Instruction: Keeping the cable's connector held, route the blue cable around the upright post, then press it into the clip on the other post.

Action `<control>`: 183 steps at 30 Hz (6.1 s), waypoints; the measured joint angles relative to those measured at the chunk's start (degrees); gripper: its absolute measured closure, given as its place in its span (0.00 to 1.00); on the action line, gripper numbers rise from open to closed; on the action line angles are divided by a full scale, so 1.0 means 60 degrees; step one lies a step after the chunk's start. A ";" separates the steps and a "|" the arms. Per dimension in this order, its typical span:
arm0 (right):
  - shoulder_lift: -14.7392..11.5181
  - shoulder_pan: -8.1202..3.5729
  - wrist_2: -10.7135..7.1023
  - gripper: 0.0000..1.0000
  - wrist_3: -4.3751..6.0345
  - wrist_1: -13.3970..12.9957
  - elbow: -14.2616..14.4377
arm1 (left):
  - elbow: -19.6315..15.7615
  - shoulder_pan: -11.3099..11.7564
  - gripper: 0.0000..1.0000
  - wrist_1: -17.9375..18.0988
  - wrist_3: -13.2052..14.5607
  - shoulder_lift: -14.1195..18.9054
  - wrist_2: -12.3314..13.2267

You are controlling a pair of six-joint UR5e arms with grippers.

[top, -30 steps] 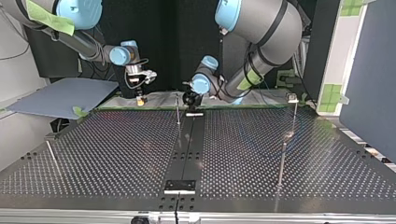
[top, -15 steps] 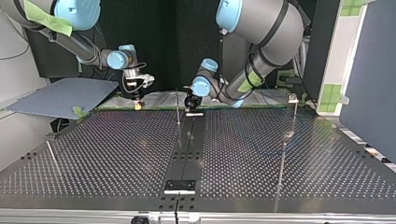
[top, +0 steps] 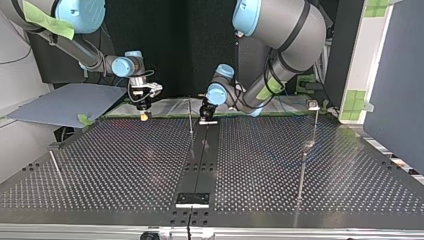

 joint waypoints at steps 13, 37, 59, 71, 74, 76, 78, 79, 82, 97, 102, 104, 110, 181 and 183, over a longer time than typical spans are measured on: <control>0.0002 -0.0061 -0.0010 1.00 -0.0020 0.0248 -0.0242 | 0.0007 0.0114 1.00 0.0044 0.0329 0.0001 -0.0541; 0.0000 -0.0062 -0.0001 1.00 -0.0057 0.0427 -0.0274 | 0.0002 0.0013 0.00 -0.0190 0.1648 0.0020 -0.0375; -0.0003 -0.0063 -0.0002 1.00 -0.0104 0.0543 -0.0272 | -0.0232 -0.0517 0.00 -0.1035 0.3432 0.0436 -0.0582; -0.0001 -0.0080 -0.0001 1.00 -0.0093 0.0534 -0.0281 | -0.1103 -0.0733 0.00 -0.0570 0.3538 0.0911 -0.0532; -0.0001 -0.0089 -0.0001 1.00 -0.0087 0.0547 -0.0282 | -0.1198 -0.0808 0.00 -0.0562 0.3547 0.0932 -0.0595; 0.0000 -0.0091 -0.0002 1.00 -0.0088 0.0551 -0.0282 | -0.1265 -0.0856 0.00 -0.0548 0.3549 0.0953 -0.0605; -0.0001 -0.0091 -0.0001 1.00 -0.0087 0.0552 -0.0282 | -0.1321 -0.0892 0.00 -0.0525 0.3550 0.0977 -0.0612; -0.0001 -0.0091 -0.0001 1.00 -0.0085 0.0553 -0.0282 | -0.1337 -0.0904 0.00 -0.0512 0.3550 0.0983 -0.0614; 0.0002 -0.0093 -0.0001 1.00 -0.0077 0.0552 -0.0281 | -0.1362 -0.0954 0.00 -0.0477 0.3550 0.0994 -0.0619; 0.0003 -0.0103 -0.0002 1.00 -0.0048 0.0555 -0.0283 | -0.1370 -0.1095 0.00 -0.0463 0.3550 0.1003 -0.0649; -0.0001 -0.0106 -0.0001 1.00 -0.0040 0.0554 -0.0282 | -0.1370 -0.1102 0.00 -0.0462 0.3551 0.1005 -0.0672; 0.0002 -0.0107 -0.0001 1.00 -0.0038 0.0554 -0.0281 | -0.1370 -0.1108 0.00 -0.0466 0.3556 0.1012 -0.0682; -0.0001 -0.0107 -0.0002 1.00 -0.0036 0.0554 -0.0279 | -0.1601 -0.1222 0.00 -0.0352 0.3665 0.1292 -0.0806; 0.0003 -0.0164 -0.0028 1.00 -0.0042 0.0774 -0.0276 | -0.8445 -0.1862 0.00 0.0833 0.1412 0.8175 -0.3595; 0.0003 -0.0176 -0.0036 1.00 -0.0052 0.0801 -0.0278 | -0.8520 -0.1863 0.00 0.1007 0.1412 0.8364 -0.3595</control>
